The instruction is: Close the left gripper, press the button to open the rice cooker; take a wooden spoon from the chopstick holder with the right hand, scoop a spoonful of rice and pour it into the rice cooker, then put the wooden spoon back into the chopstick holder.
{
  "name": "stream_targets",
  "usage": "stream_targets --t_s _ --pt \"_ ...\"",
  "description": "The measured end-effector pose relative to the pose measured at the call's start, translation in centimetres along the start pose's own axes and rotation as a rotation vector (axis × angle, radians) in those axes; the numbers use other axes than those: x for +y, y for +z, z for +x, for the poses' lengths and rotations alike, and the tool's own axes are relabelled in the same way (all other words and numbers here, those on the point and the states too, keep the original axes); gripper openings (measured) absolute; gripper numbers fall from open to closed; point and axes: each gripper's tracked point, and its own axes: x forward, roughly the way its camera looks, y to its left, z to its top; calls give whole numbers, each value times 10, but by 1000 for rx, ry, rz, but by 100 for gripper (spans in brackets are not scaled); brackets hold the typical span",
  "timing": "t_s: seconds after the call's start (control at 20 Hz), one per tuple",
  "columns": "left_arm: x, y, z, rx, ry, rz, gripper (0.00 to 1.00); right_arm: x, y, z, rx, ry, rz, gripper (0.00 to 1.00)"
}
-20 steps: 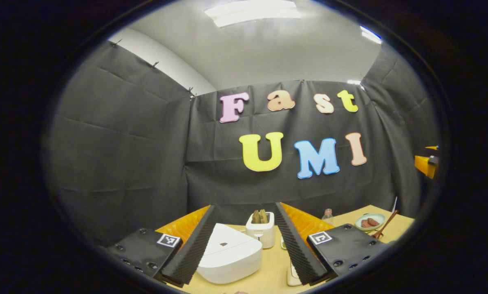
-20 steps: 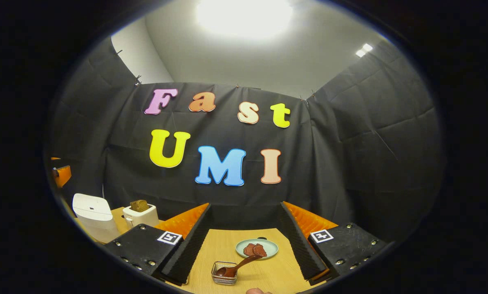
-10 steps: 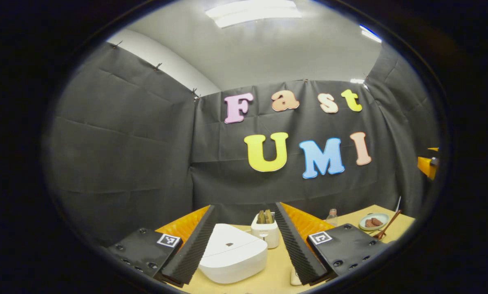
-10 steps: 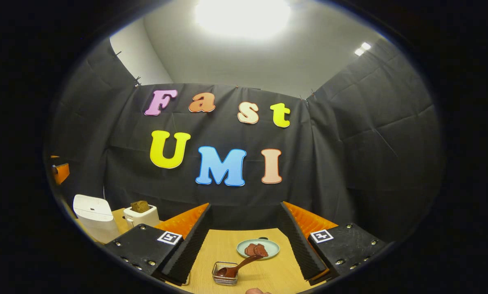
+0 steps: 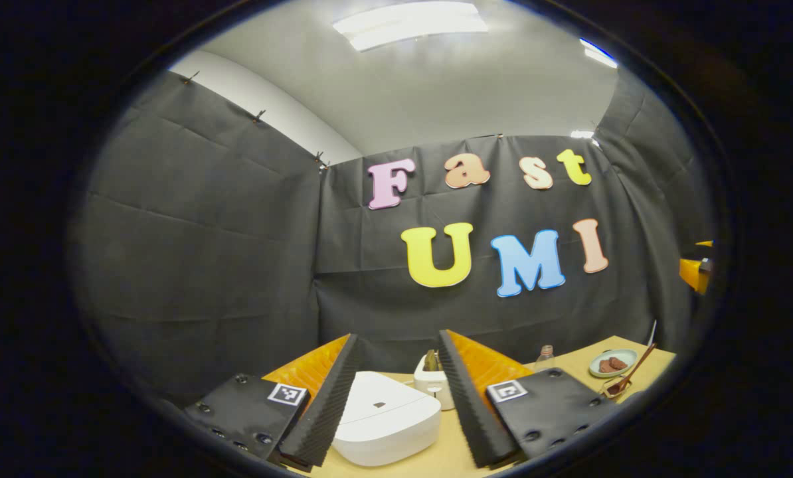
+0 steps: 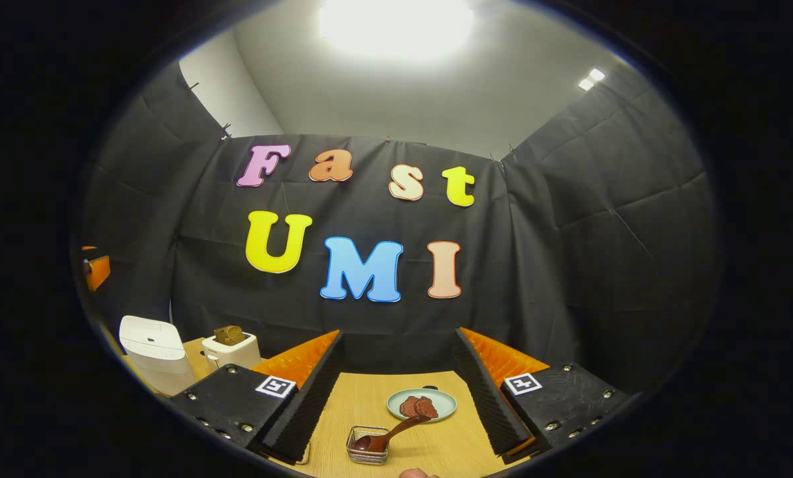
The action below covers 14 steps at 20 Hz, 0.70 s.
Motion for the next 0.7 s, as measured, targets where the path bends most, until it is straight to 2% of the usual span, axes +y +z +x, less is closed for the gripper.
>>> stream_targets --t_s 0.05,0.1,0.15,0.3,0.35,0.4,0.5,0.55,0.6,0.7 --pt "-2 0 2 1 -15 -4 75 1 0 0 1 -1 2 98" --pt "2 2 2 3 -9 -5 72 1 -1 1 2 -2 3 98" --pt "3 2 5 4 -8 -7 63 2 -1 1 3 -2 3 98" --pt "6 -4 7 16 -13 -11 52 3 -1 1 4 -7 2 98" --pt "6 -4 12 22 -30 -17 39 5 -1 0 6 -6 4 98" --pt "6 -7 11 23 -37 -23 33 7 0 0 3 -8 4 98" --pt "5 -11 12 19 -70 -31 24 9 3 -2 -5 -11 -2 98" --pt "20 -8 7 11 -30 -24 22 10 3 -4 -9 -13 -10 98" --pt "22 -10 18 13 -40 -28 11 11 4 -4 -11 -16 -17 98" --pt "20 -16 23 29 -64 -49 9 14 5 -5 -12 -21 -29 98"
